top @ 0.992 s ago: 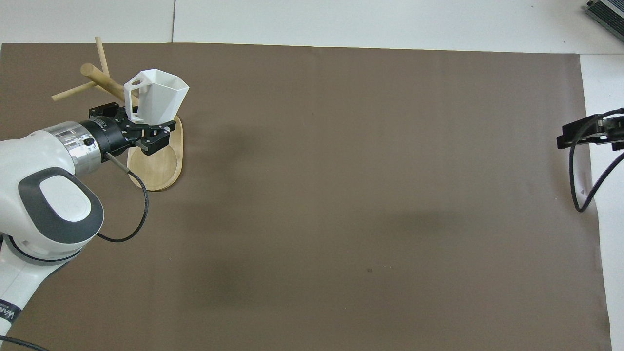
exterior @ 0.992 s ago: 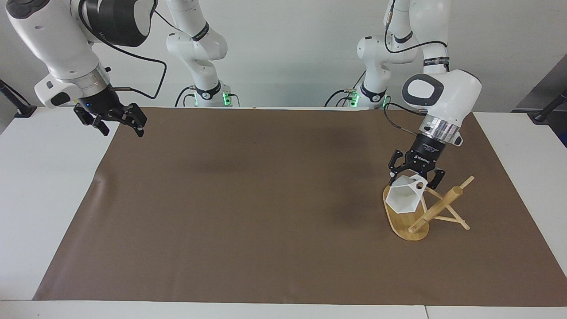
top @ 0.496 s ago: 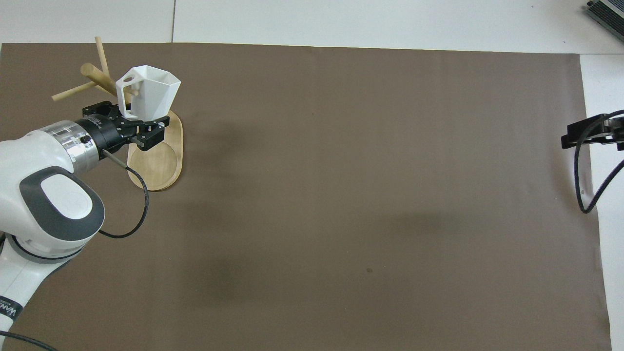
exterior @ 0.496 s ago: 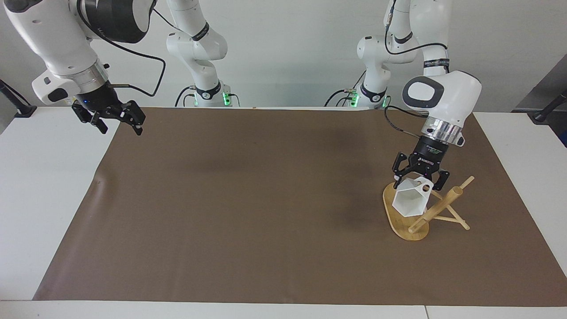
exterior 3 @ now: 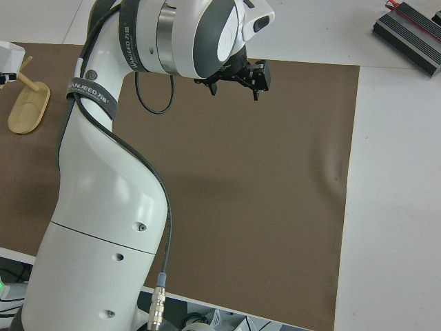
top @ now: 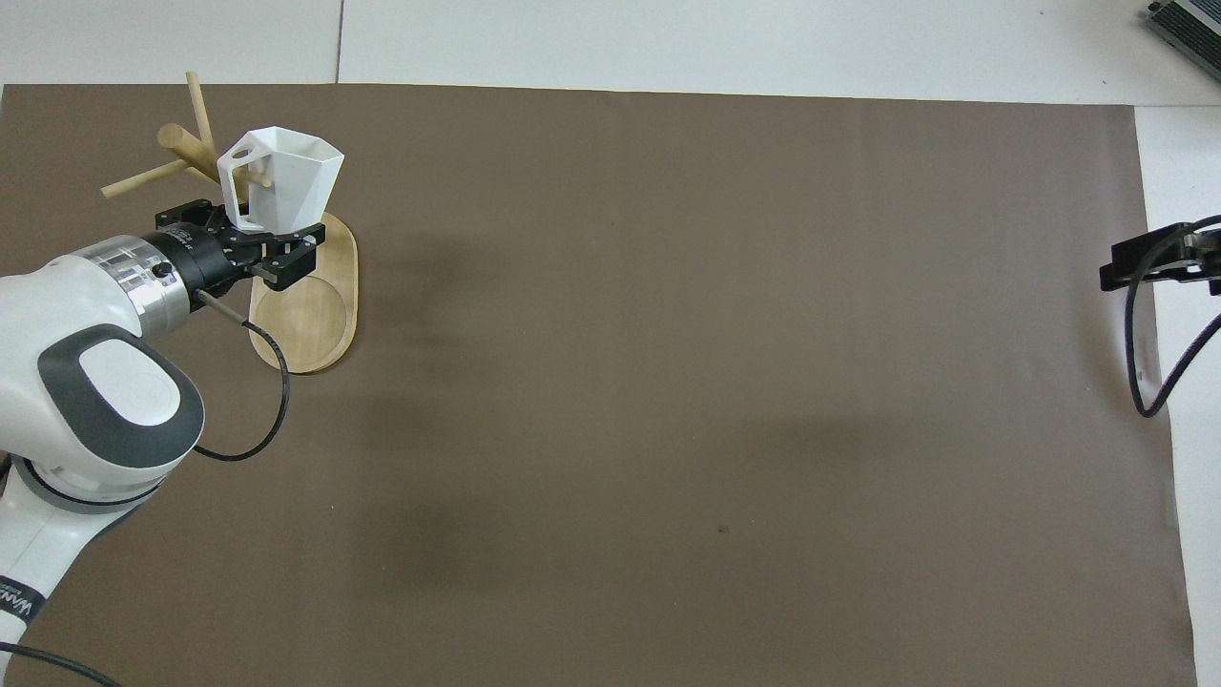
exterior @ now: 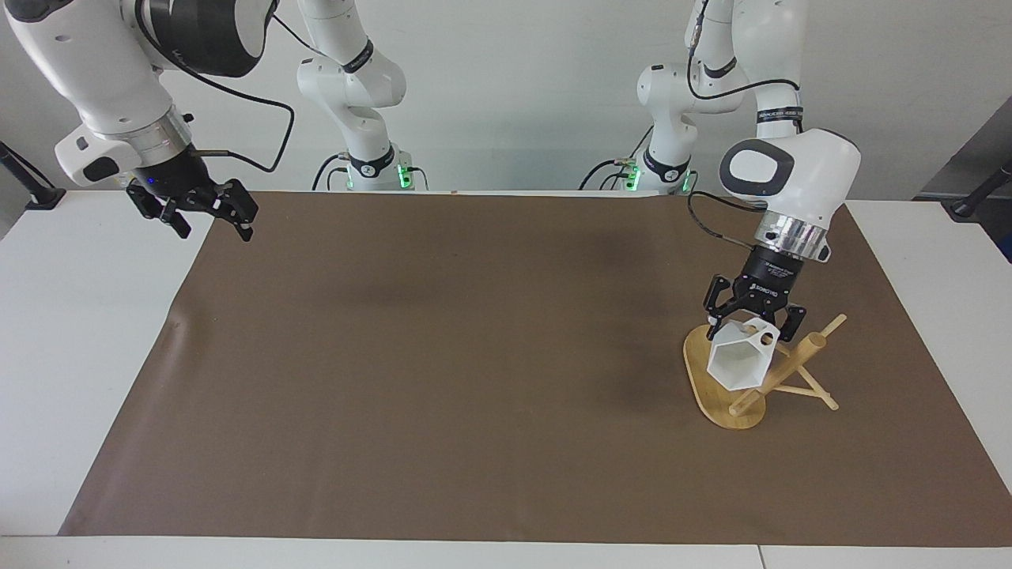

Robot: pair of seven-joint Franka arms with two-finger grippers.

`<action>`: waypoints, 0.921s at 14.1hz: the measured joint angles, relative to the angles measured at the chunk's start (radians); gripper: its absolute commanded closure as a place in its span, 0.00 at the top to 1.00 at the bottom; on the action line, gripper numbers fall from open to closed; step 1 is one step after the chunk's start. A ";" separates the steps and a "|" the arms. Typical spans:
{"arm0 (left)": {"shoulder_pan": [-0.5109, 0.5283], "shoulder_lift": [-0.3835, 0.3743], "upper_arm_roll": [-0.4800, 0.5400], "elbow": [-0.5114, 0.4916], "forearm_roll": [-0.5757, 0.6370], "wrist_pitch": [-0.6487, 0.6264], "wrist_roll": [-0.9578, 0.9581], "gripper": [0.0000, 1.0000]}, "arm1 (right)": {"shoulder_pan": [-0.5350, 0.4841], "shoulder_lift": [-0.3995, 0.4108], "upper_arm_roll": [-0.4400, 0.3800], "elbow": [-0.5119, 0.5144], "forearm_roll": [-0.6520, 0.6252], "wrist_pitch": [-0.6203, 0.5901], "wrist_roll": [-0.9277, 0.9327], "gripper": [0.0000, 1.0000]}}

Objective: Hang cup on rack
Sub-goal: 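Move the cup with the left gripper onto a peg of the wooden tree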

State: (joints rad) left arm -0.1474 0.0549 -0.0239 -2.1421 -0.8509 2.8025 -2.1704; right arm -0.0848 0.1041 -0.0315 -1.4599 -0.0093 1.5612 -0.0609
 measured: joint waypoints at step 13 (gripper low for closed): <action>0.017 0.012 0.002 0.000 0.000 0.022 -0.028 1.00 | 0.001 0.000 0.008 0.000 0.000 0.000 0.000 1.00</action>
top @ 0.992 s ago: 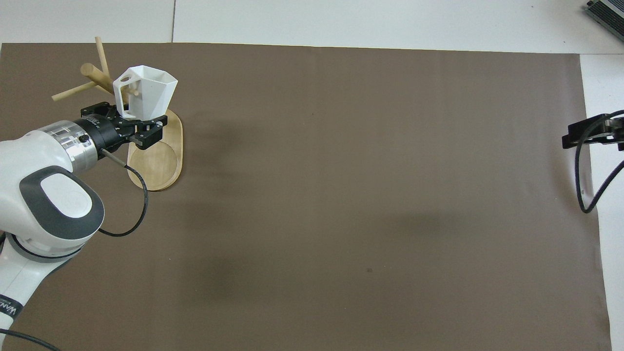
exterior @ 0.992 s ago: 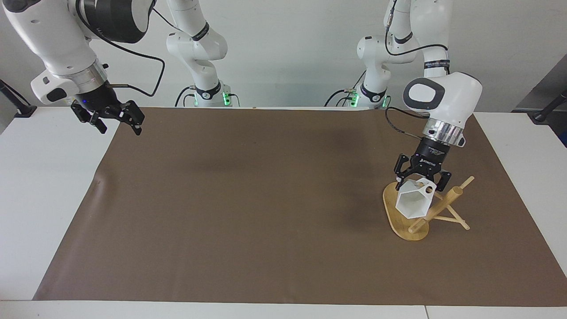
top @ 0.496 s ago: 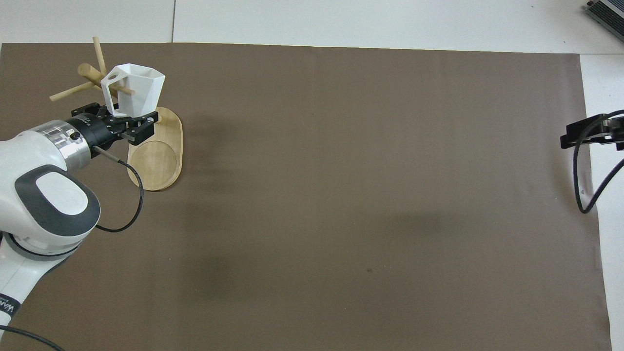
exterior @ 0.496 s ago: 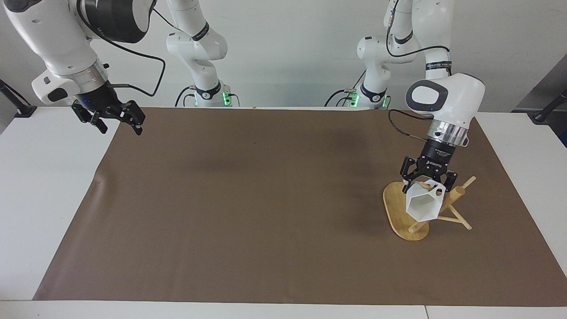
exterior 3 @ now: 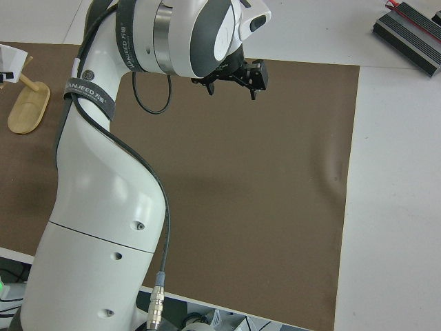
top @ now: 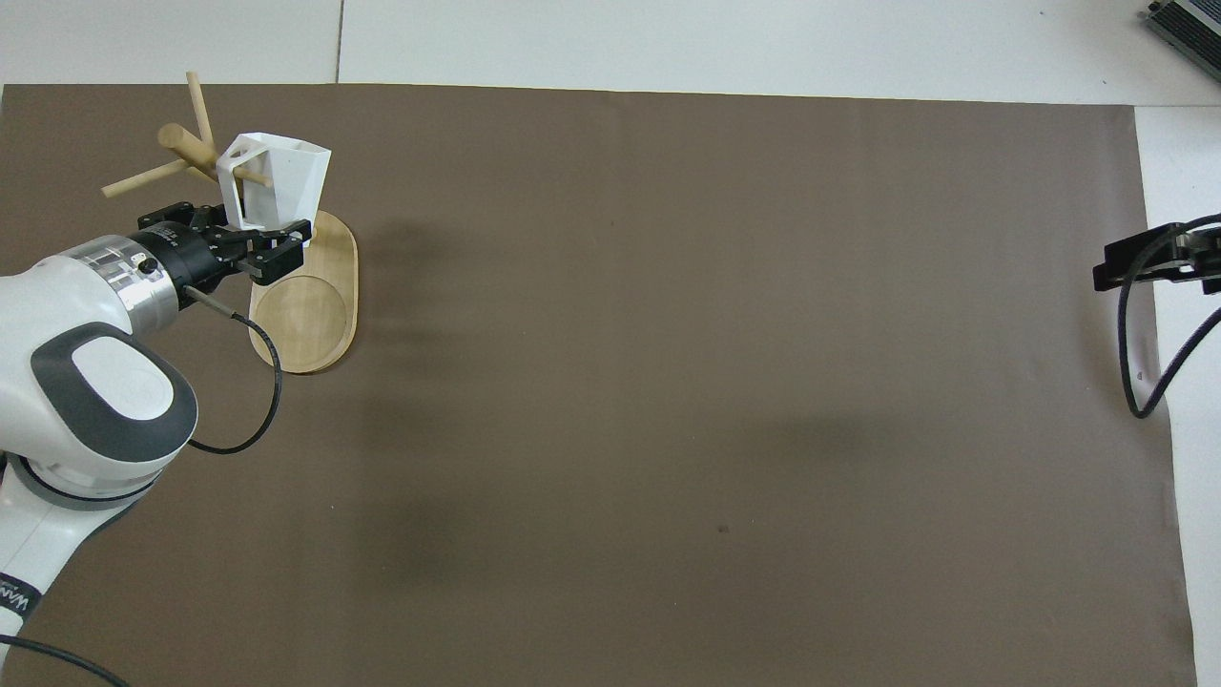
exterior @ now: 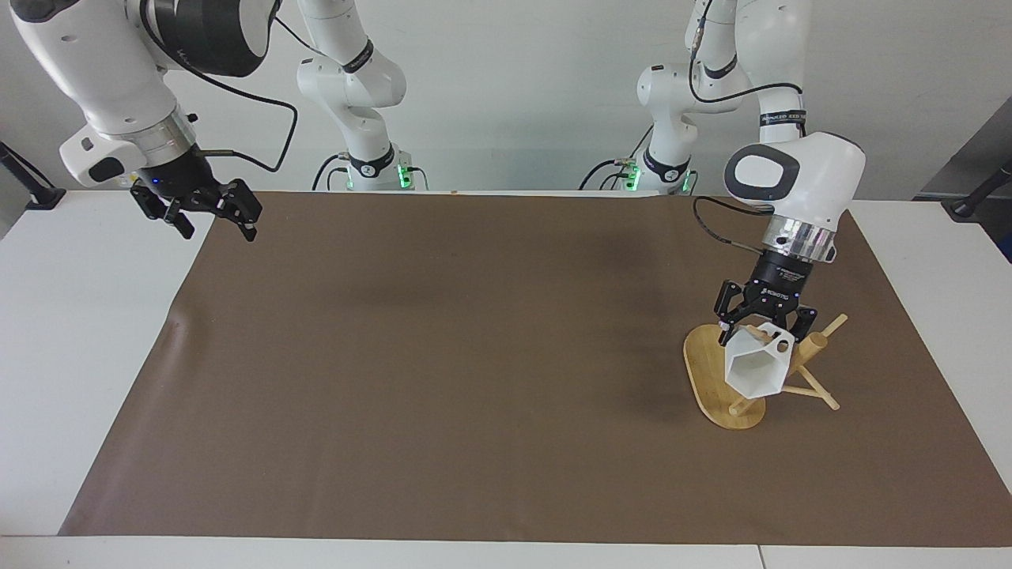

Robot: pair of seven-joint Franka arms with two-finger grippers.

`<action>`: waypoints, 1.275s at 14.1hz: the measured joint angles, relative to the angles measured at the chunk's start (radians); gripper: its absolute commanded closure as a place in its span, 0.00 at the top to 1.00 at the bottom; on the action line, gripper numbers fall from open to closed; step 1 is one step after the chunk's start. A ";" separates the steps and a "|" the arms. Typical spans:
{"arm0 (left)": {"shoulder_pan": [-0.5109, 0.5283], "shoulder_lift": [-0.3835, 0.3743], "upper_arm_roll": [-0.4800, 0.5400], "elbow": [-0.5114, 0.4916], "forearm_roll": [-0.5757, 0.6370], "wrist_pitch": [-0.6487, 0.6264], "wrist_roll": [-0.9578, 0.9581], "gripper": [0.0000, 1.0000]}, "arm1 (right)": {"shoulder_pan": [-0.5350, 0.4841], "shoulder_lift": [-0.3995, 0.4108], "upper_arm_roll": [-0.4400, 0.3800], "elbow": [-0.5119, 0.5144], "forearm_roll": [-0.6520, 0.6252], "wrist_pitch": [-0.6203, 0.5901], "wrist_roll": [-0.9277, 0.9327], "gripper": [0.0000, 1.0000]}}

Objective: Hang cup on rack
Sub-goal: 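Move the cup with the left gripper onto a peg of the wooden tree, then open the left gripper and draw it back from the hung cup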

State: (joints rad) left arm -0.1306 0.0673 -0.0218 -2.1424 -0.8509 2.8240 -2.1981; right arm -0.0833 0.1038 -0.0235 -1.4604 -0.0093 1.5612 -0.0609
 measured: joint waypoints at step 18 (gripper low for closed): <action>0.136 -0.088 0.014 0.204 0.585 -0.575 0.003 1.00 | -0.001 0.000 -0.002 -0.001 0.000 0.000 0.000 1.00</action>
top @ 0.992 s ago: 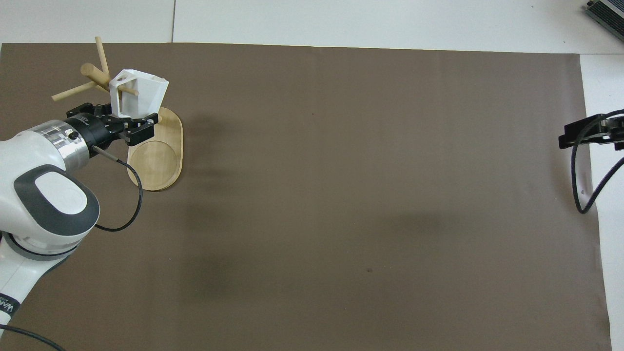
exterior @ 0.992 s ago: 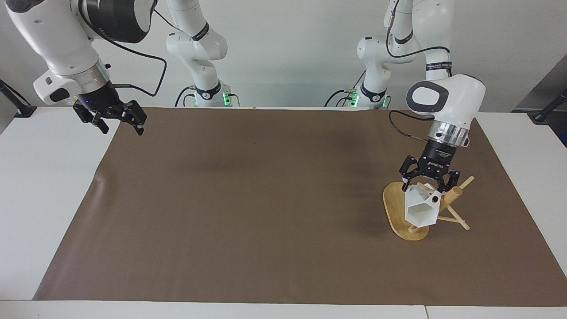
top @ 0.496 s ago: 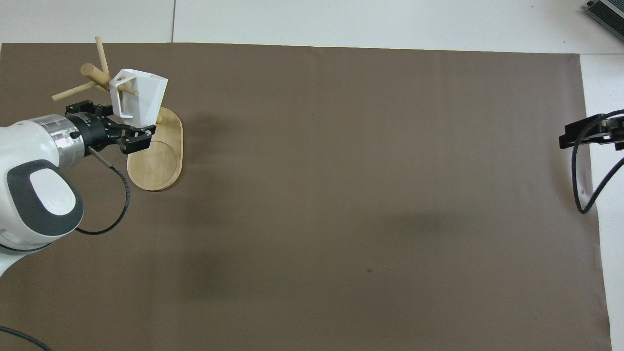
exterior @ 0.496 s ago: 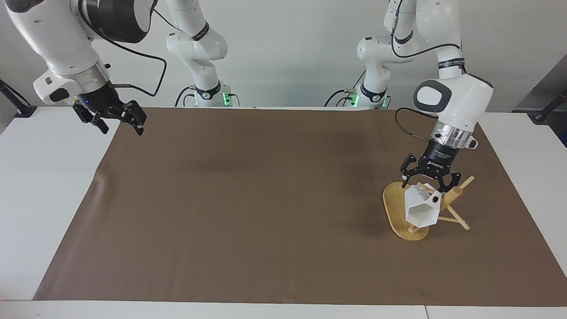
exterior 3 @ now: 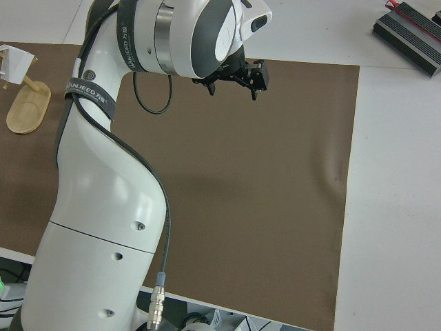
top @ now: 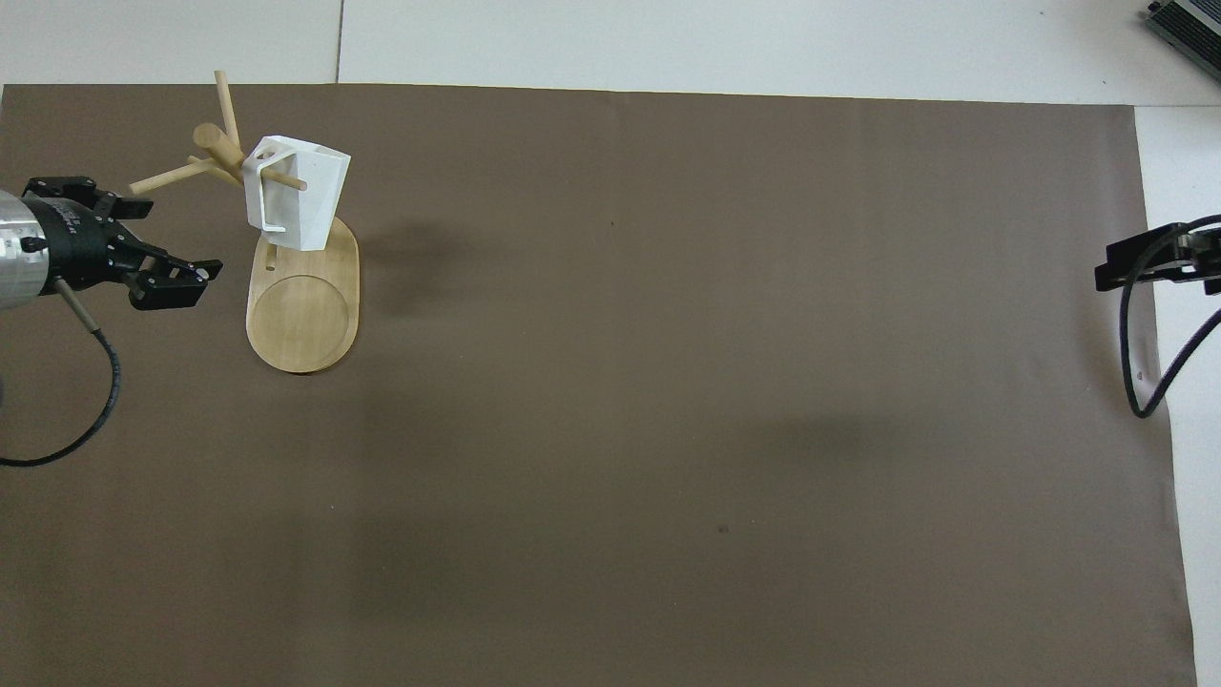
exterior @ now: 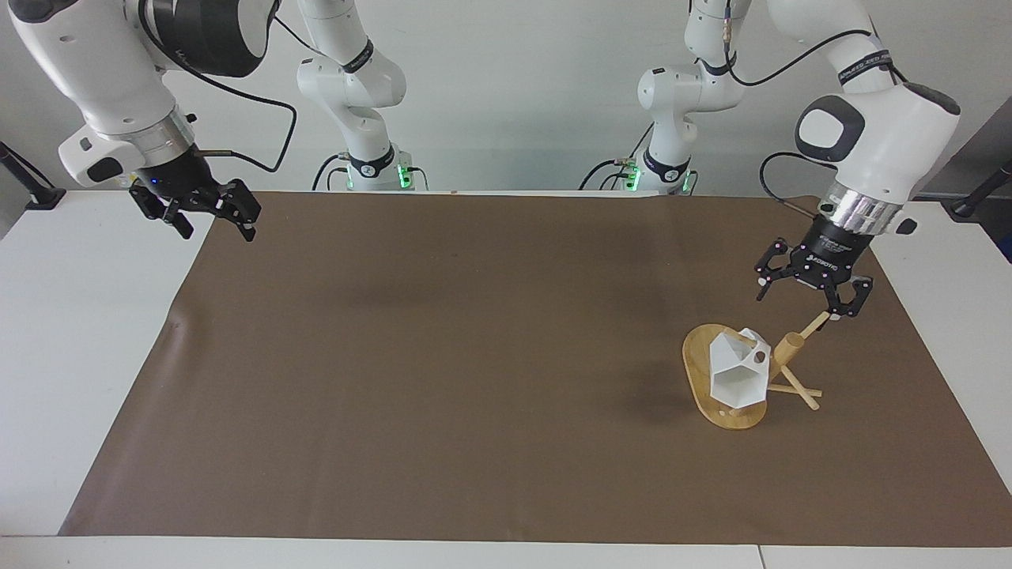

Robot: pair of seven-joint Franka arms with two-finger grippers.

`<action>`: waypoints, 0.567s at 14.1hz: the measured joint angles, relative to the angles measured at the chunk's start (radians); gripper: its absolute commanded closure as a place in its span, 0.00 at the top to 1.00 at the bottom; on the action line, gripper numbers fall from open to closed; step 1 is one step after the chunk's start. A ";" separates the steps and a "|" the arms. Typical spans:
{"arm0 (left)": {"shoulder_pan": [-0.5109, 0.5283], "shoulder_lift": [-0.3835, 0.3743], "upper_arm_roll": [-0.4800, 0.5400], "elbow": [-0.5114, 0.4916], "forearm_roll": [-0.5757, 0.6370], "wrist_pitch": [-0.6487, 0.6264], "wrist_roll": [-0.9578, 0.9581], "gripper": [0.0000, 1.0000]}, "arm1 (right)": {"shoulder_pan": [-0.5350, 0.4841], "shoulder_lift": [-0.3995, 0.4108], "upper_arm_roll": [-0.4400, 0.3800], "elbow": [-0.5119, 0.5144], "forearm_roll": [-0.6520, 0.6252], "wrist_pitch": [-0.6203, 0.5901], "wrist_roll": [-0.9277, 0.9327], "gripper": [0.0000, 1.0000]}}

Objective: Hang cup on rack
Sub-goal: 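Open the left gripper and draw it back from the hung cup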

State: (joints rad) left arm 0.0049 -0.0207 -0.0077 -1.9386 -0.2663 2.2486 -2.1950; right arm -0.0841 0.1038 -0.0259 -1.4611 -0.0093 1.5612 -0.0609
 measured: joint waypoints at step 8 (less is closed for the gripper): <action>0.001 -0.032 -0.002 0.113 0.088 -0.250 0.396 1.00 | 0.000 0.000 0.000 0.000 0.000 0.000 0.000 1.00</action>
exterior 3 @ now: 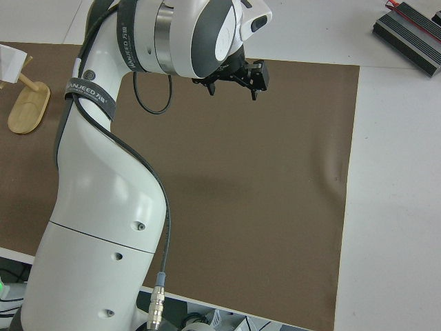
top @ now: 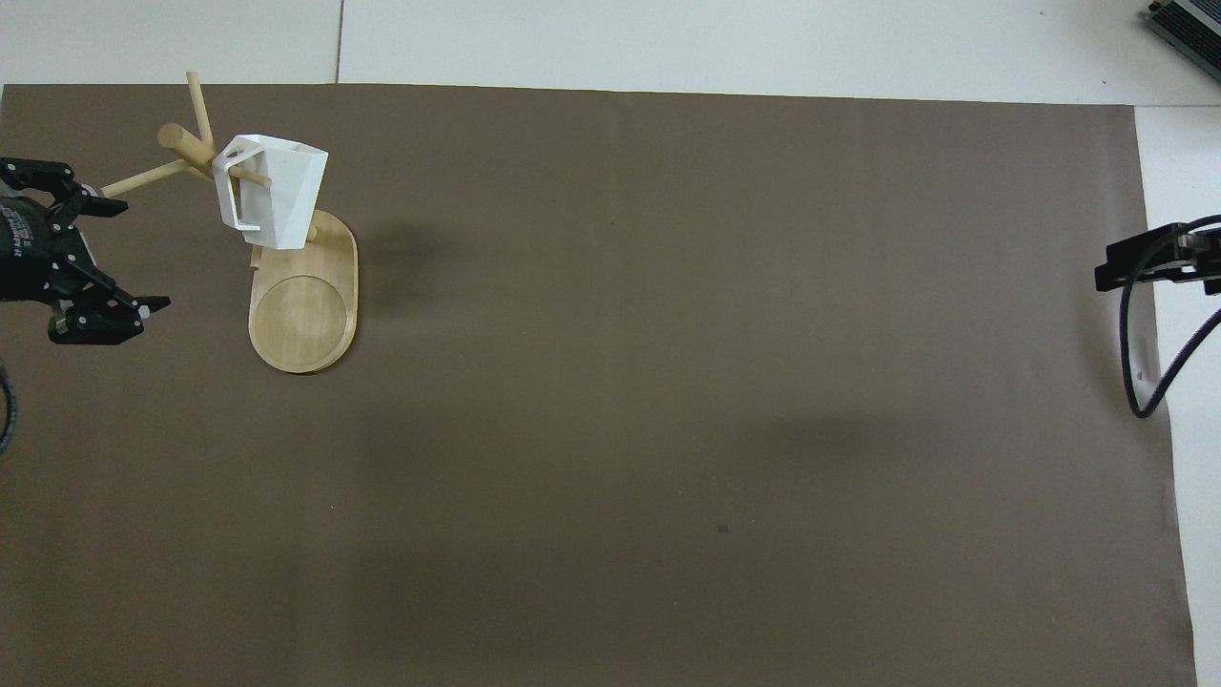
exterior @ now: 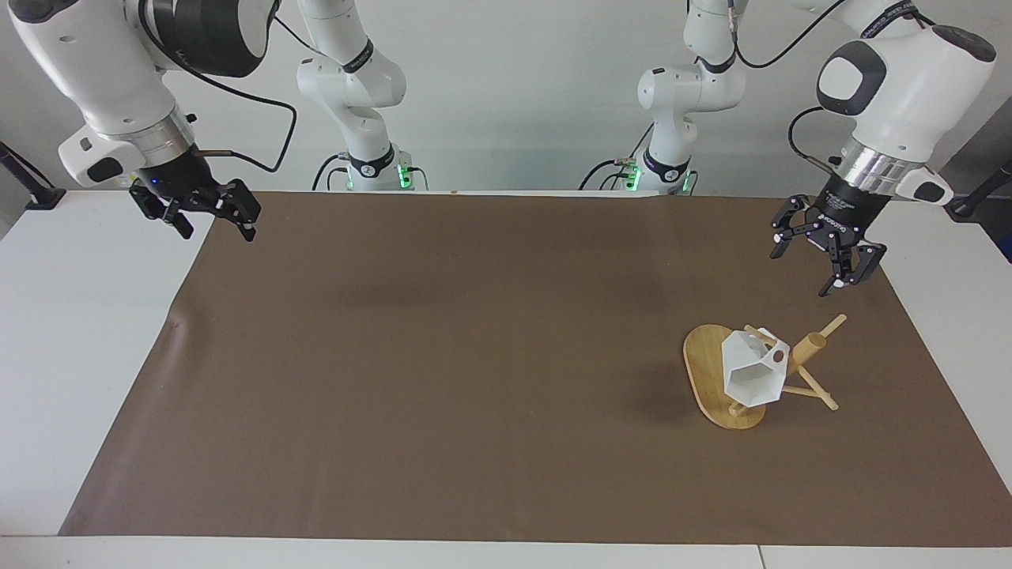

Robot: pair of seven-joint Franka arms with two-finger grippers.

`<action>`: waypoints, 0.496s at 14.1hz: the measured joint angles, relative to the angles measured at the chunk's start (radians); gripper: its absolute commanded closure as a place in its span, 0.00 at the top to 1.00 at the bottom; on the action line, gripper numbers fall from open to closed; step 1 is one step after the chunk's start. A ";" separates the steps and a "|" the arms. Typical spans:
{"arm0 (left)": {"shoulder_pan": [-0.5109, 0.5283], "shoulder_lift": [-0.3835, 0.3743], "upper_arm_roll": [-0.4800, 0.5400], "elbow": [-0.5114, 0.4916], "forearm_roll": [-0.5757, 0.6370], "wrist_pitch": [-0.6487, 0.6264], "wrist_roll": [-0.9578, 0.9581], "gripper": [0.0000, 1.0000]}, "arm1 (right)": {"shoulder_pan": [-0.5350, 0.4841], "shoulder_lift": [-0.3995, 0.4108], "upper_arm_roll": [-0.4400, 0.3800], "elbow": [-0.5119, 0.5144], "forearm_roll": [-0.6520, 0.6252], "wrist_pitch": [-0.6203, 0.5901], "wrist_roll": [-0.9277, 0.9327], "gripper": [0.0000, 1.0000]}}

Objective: Hang cup on rack
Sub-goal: 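Open the left gripper and draw it back from the hung cup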

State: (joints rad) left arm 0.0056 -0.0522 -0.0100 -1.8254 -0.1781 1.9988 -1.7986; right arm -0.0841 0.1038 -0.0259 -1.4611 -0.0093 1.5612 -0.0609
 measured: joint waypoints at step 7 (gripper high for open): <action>0.000 -0.001 -0.001 0.065 0.050 -0.126 0.524 1.00 | 0.000 0.000 0.000 0.000 0.000 0.000 0.000 1.00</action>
State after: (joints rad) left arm 0.0057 -0.0533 -0.0108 -1.7602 -0.1282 1.8725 -1.2749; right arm -0.0841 0.1037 -0.0258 -1.4612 -0.0093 1.5612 -0.0609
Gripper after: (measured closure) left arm 0.000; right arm 0.000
